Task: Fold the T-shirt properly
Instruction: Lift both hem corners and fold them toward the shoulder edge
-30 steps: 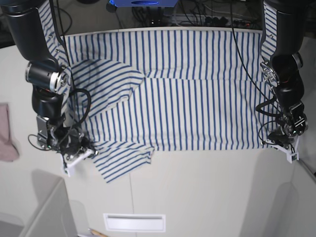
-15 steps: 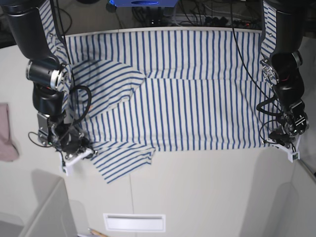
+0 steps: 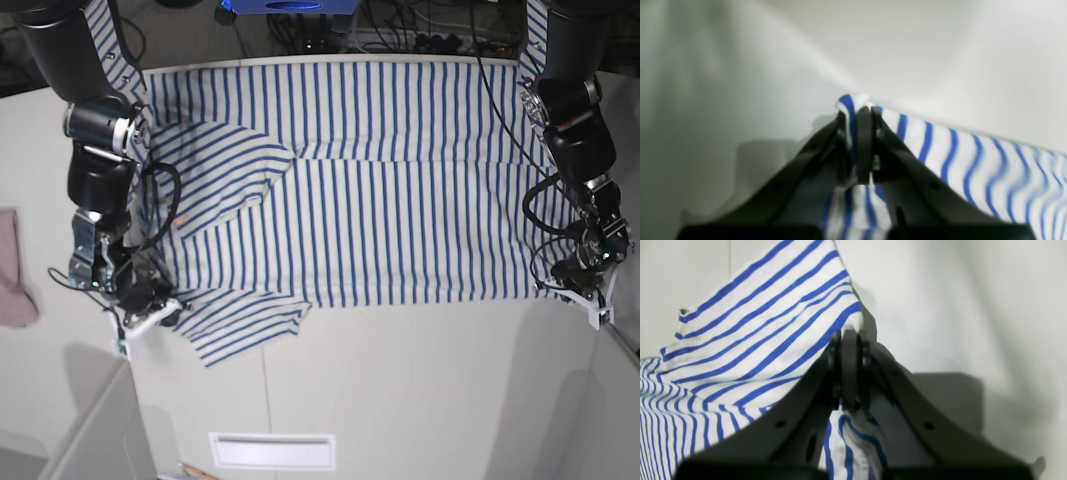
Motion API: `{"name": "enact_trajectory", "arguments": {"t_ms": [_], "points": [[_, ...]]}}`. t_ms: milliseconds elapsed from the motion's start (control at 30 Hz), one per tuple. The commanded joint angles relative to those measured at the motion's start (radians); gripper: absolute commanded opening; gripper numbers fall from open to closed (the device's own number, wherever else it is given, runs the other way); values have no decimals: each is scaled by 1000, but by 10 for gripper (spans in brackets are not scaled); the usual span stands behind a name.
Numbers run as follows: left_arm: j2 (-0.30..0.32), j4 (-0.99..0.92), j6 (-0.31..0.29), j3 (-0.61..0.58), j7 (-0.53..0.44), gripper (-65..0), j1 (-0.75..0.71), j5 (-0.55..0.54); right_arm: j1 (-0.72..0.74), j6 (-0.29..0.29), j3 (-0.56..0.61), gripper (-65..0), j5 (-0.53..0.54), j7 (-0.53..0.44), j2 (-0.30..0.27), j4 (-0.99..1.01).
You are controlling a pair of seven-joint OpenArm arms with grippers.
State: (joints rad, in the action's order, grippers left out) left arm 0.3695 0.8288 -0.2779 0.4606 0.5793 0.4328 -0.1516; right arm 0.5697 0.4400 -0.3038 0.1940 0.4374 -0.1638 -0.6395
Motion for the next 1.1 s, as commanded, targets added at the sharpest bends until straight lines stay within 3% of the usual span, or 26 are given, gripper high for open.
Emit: {"name": "enact_trajectory", "arguments": {"t_ms": [0, 233, 400, 933, 1067], "points": [[24, 40, 4, 4, -15, -650, 7, -19, 20, 24, -5, -650, 14, -25, -15, -47], [30, 113, 6, -10, -12, -650, -38, -110, -70, 33, 2, -650, 120, 70, -18, -248], [24, 231, 6, 0, 43, -650, -96, -112, -93, 33, -2, -650, 121, 110, -18, -309], [13, 403, 4, 0, 46, -650, -222, -113, -198, 32, -5, -650, 143, 189, -1, -454], [13, 456, -60, 0, 55, -650, -266, -113, -241, 32, -5, -650, 200, 191, 0, -506]]}}
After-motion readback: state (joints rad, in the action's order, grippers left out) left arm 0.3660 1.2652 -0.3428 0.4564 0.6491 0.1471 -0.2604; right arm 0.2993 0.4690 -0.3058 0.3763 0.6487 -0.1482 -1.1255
